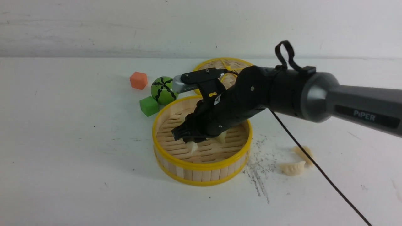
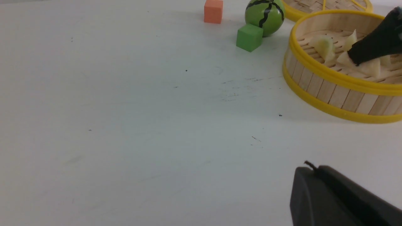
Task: Put the dumplings into the steamer on the white table.
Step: 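Place the dumpling in the bamboo steamer basket with the right gripper, then reach for and grasp a dumpling lying on the table beside the steamer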
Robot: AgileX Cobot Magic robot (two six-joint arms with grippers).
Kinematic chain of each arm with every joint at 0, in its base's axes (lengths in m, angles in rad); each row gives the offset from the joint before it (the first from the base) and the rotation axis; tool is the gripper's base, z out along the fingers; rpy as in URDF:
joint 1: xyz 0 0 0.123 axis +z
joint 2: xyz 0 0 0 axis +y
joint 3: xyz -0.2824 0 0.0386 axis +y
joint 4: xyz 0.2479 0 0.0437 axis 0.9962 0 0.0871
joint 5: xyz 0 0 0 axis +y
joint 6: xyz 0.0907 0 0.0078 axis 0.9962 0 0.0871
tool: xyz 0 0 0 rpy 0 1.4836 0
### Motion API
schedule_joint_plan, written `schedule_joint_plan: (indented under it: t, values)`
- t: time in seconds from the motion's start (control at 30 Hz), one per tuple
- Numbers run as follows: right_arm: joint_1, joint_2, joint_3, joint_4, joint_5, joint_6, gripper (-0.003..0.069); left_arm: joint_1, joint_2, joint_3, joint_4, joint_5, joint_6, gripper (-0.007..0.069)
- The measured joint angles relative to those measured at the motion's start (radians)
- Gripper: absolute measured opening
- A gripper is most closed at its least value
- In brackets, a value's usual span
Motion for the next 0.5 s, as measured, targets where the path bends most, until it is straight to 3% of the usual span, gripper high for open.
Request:
schedule_joint_plan:
  t: [0.33, 0.5]
  values:
    - [-0.002, -0.067, 0.001, -0.004, 0.036, 0.0, 0.0449, 0.0, 0.0, 0.001, 0.0, 0.003, 0.0, -0.0011]
    - [-0.053, -0.294, 0.0, -0.19, 0.203, -0.056, 0.0477, 0.0, 0.0, 0.001, 0.001, 0.003, -0.002, -0.0009]
